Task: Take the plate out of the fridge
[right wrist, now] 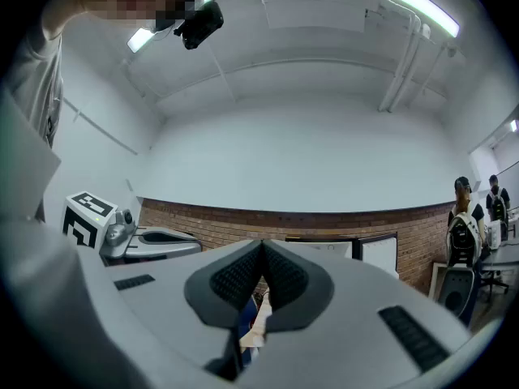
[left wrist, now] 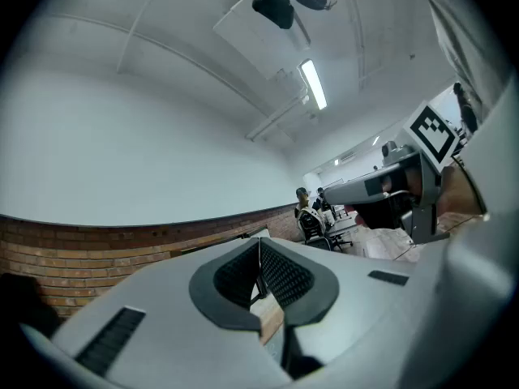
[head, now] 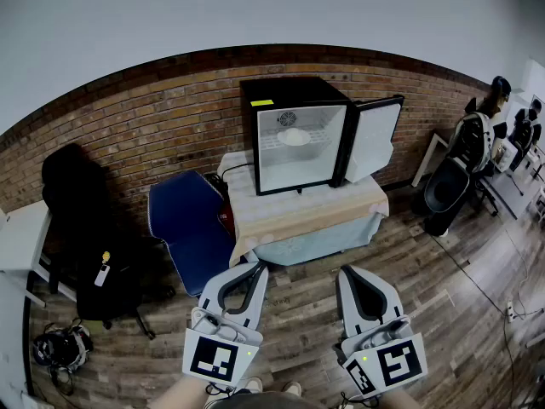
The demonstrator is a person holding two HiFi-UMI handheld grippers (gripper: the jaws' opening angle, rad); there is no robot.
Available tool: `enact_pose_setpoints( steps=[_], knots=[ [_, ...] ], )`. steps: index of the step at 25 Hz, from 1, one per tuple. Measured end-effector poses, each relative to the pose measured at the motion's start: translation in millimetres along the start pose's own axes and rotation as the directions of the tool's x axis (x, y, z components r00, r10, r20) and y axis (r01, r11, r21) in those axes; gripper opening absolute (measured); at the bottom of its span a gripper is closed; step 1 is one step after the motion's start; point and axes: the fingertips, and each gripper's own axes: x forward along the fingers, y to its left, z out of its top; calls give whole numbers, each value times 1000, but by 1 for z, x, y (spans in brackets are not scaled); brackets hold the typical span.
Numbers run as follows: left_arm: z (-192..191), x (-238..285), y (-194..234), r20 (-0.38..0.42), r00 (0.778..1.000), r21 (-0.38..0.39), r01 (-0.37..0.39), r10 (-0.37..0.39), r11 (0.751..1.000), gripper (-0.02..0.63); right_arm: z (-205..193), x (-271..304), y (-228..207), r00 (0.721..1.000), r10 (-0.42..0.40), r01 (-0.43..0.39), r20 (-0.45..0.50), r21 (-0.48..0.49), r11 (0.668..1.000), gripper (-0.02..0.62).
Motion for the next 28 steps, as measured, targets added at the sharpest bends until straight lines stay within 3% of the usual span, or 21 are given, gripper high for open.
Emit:
enact_pose_setpoints(
  steps=[20, 28],
  knots=[
    [0, 10, -16, -17, 1000, -7, -7, 7, 1000, 18, -4, -10, -16, 1000, 8, -8, 3, 29, 1000, 29],
    [-5, 27, -35, -37, 998, -19, -51, 50, 999, 18, -15, -18, -40, 999, 46, -46, 7, 35, 998, 29]
  ],
)
